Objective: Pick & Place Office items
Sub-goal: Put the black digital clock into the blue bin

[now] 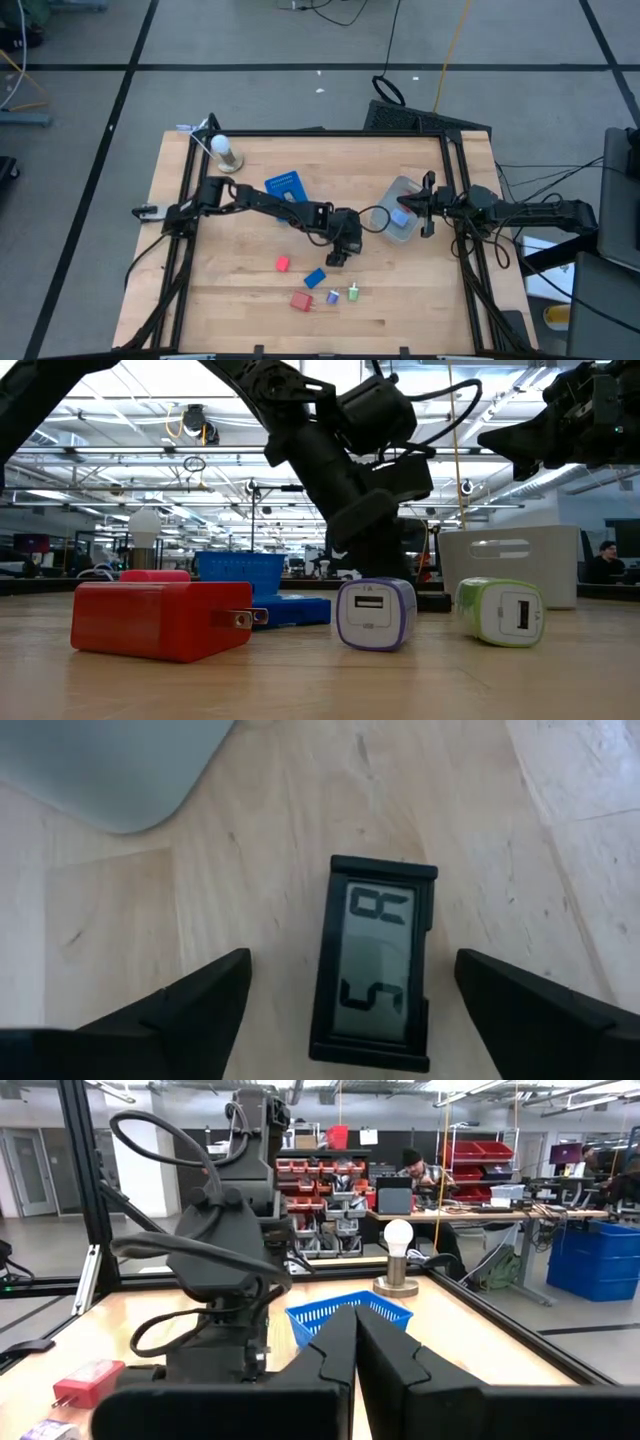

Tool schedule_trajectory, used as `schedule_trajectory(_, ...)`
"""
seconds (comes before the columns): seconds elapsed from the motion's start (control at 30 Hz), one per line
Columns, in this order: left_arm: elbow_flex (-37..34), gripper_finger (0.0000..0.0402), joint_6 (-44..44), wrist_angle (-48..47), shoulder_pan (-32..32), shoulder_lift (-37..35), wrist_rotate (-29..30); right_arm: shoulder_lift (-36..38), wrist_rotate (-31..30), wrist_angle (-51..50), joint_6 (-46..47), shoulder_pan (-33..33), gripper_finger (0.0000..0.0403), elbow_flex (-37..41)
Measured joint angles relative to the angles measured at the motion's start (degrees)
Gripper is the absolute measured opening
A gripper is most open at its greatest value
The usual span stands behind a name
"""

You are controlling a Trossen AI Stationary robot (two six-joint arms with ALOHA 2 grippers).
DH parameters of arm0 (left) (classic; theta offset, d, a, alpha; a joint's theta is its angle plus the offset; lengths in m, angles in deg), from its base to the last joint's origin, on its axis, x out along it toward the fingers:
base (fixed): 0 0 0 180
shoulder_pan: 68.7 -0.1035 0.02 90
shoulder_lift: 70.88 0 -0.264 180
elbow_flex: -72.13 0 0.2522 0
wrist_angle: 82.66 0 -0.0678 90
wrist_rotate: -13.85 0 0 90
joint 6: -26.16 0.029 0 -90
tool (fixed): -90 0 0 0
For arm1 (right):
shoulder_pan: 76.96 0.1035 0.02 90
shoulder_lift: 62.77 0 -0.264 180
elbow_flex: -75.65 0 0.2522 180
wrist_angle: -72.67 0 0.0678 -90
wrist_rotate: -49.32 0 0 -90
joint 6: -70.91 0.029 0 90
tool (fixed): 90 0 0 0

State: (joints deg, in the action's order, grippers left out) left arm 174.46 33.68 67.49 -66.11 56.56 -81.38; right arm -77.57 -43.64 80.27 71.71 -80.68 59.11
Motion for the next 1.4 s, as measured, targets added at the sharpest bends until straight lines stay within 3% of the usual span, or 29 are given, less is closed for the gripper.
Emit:
schedule_trajectory(0.2,0.0,0.0287,-0.2,-0.8,-0.4,0.0,-0.6,0.0,0.0,0.0,0.0,0.0,0.0001,0.0)
schedule_trajectory(0.43,0.0,0.0147,1.5,-1.8,0.0,0.0,-1.8,0.0,0.0,-0.2,0.0,0.0,0.0001,0.0)
schedule_trajectory(0.83,-0.2,0.0145,0.9,-4.7,0.3,-3.0,-2.1,0.0,0.0,-0.7,0.7,0.0,0.0001,0.0)
schedule_trajectory(1.27,-0.2,0.0145,0.9,-12.8,3.1,-20.2,4.3,-0.1,0.1,-1.1,1.5,0.0,0.0001,0.0)
schedule_trajectory(1.4,-2.0,0.0145,0.8,-15.5,4.4,-27.6,9.1,-0.4,0.0,-1.3,1.5,0.0,0.0002,0.0)
